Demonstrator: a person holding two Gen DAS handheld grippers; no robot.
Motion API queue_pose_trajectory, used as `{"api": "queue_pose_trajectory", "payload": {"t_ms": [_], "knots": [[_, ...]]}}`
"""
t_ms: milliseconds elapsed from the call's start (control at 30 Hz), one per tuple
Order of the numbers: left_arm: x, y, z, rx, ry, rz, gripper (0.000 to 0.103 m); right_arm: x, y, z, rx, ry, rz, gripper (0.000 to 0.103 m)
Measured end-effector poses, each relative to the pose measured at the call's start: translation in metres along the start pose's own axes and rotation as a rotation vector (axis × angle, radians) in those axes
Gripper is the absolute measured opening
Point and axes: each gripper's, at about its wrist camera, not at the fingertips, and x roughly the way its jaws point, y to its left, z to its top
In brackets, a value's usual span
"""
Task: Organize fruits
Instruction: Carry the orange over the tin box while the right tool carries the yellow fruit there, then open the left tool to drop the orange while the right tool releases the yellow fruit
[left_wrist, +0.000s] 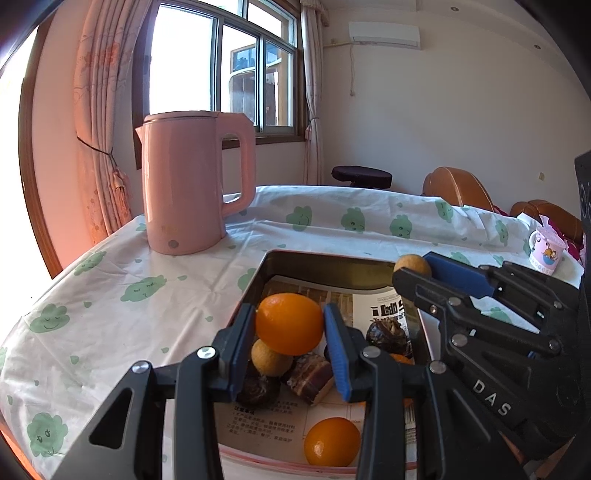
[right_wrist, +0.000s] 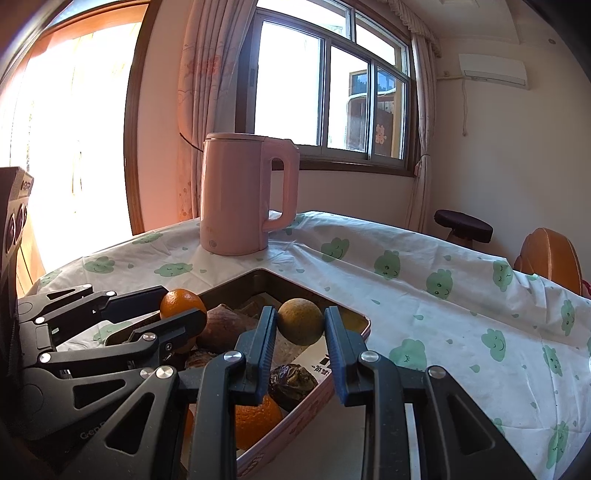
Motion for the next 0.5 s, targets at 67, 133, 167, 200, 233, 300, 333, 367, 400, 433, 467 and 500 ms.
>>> {"api": "queue_pose_trajectory", "payload": {"t_ms": [67, 133, 167, 200, 233, 300, 333, 367, 400, 433, 467, 500], "knots": [[0.001, 0.0, 0.0, 0.001, 0.002, -0.002, 0.04, 0.003, -0.001, -0.001, 0.001, 0.008, -0.001, 0.029], [0.002, 0.0, -0.001, 0.002, 0.003, -0.002, 0.04, 0.005, -0.002, -0.001, 0.007, 0.018, 0.001, 0.029], [0.003, 0.0, -0.001, 0.005, 0.004, -0.002, 0.041, 0.005, -0.003, -0.001, 0.009, 0.02, 0.002, 0.029], [0.003, -0.001, -0.001, 0.008, 0.005, 0.001, 0.042, 0.006, -0.003, -0.001, 0.011, 0.024, 0.004, 0.029], [0.004, -0.001, -0.001, 0.01, 0.007, 0.002, 0.042, 0.007, -0.003, -0.001, 0.012, 0.028, 0.006, 0.029], [0.005, -0.002, -0.002, 0.015, 0.012, 0.001, 0.042, 0.009, -0.004, -0.001, 0.013, 0.037, 0.011, 0.029], [0.005, -0.003, -0.002, 0.016, 0.012, 0.001, 0.042, 0.01, -0.004, -0.001, 0.014, 0.039, 0.012, 0.029], [0.005, -0.003, -0.002, 0.019, 0.012, 0.001, 0.043, 0.011, -0.004, -0.001, 0.016, 0.043, 0.013, 0.029], [0.005, -0.004, -0.002, 0.022, 0.014, 0.0, 0.044, 0.011, -0.004, -0.001, 0.019, 0.046, 0.015, 0.029], [0.005, -0.004, -0.002, 0.025, 0.015, 0.002, 0.045, 0.012, -0.005, -0.001, 0.021, 0.051, 0.015, 0.029], [0.006, -0.004, -0.002, 0.025, 0.016, 0.003, 0.045, 0.013, -0.005, -0.001, 0.026, 0.055, 0.015, 0.029], [0.005, -0.005, -0.001, 0.025, 0.017, 0.004, 0.047, 0.014, -0.007, -0.001, 0.032, 0.06, 0.019, 0.029]]}}
